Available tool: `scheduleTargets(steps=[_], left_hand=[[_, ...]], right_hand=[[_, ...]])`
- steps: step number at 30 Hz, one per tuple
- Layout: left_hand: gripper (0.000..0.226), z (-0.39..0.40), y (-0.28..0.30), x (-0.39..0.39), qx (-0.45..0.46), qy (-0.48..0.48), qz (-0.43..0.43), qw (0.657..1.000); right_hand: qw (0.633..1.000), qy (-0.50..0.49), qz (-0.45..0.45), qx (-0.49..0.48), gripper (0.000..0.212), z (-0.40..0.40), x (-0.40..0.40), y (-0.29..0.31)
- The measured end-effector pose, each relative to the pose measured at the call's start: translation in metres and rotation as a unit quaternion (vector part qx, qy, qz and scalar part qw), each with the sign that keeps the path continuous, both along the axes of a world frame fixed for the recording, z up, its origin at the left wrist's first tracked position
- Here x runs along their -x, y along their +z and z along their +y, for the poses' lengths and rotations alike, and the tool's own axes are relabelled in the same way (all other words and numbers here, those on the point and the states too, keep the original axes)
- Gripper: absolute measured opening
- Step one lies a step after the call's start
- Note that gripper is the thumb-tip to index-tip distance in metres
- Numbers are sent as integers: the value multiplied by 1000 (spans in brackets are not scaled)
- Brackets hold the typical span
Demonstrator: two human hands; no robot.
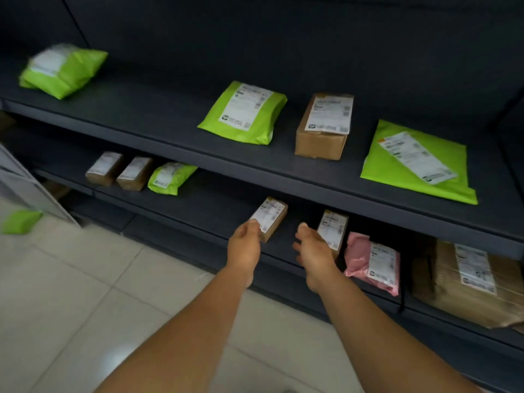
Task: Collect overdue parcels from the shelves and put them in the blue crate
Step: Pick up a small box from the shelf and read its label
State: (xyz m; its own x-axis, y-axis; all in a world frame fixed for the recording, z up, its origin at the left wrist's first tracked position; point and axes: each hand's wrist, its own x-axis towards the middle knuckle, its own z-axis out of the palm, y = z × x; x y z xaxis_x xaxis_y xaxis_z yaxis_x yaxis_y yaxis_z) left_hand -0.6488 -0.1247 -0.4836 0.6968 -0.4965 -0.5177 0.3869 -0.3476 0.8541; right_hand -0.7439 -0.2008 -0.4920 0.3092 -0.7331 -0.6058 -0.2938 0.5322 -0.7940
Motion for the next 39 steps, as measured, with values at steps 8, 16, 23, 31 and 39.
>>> scheduleTargets(steps=[8,16,23,31,39], left_hand=[[42,-33,-85,-45,-4,-4,-13,1000],[43,-65,-174,-89,17,-12,-41,999],[42,-88,-237,-116,48,-8,-76,996],[37,-108,-264,-121,123,-37,-104,986],[31,-106,-273,-113,181,-55,-139,972]], right_hand=[[1000,8,-3,10,42,-32,-40,-85],[999,15,-10,43,62,-64,-81,-167],[995,12,-35,89,72,-80,-105,-229],[982,13,-79,172,60,-92,-119,-257],[974,-9,-122,190,59,-91,-115,-265]])
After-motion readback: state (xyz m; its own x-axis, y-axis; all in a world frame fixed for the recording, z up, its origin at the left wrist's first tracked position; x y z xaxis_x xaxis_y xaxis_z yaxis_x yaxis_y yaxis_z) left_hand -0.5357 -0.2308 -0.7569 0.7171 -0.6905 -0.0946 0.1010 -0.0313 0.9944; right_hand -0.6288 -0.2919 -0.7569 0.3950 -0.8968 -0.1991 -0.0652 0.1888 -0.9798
